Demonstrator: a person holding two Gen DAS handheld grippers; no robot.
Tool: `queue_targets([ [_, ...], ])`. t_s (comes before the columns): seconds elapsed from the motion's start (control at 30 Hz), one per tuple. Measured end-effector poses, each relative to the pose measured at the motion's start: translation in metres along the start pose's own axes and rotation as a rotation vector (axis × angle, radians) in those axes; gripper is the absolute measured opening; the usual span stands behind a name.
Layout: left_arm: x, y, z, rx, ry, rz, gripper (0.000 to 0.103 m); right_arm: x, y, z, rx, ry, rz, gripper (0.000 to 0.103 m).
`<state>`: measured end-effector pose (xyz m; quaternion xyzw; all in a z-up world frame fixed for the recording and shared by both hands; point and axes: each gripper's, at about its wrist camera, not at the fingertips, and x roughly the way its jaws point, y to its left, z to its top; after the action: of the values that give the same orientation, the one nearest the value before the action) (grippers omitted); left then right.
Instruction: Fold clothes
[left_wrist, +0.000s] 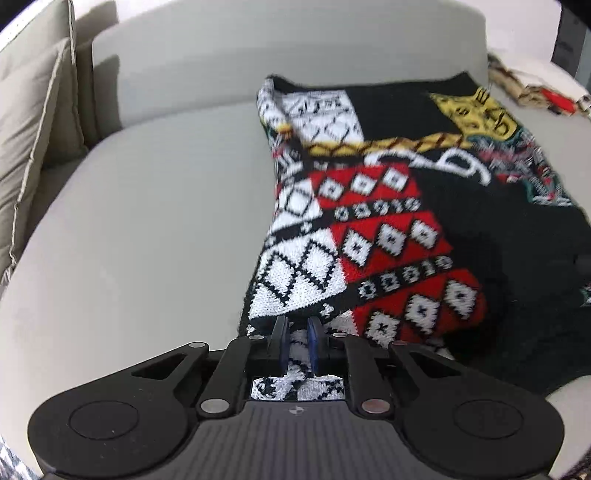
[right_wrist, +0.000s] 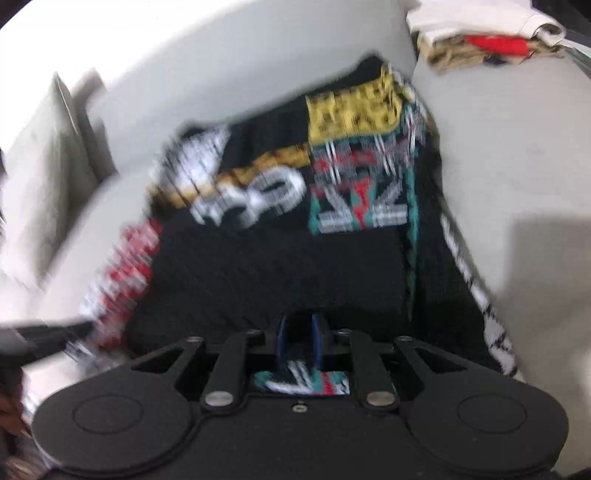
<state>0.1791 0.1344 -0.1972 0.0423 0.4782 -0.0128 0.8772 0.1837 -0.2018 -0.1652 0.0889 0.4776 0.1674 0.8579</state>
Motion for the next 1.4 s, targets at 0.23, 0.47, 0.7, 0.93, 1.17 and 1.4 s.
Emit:
queue_targets([
  [0.23, -0.019, -0.012, 0.003, 0.038, -0.014, 0.051, 0.016, -0.008, 0.005, -0.004, -0.032, -0.017, -0.015, 0.014],
  [0.47, -0.067, -0.021, -0.013, 0.069, -0.124, 0.112, 0.027, -0.063, -0.006, -0.020, 0.012, -0.055, 0.034, 0.020],
  [0.7, -0.029, -0.006, -0.015, 0.079, -0.042, 0.147, 0.011, -0.048, -0.006, -0.044, -0.012, 0.012, 0.015, 0.020],
  [0.93, -0.022, -0.006, -0.004, 0.100, 0.002, 0.156, 0.012, -0.033, 0.004, -0.052, -0.052, 0.044, -0.022, 0.020],
  [1.17, -0.071, -0.029, 0.002, 0.074, -0.164, 0.081, 0.024, -0.071, -0.018, -0.020, 0.027, -0.088, 0.016, 0.031],
  [1.4, -0.033, -0.098, 0.022, 0.211, -0.177, -0.099, 0.014, -0.036, -0.031, 0.027, 0.091, -0.146, -0.033, 0.023],
])
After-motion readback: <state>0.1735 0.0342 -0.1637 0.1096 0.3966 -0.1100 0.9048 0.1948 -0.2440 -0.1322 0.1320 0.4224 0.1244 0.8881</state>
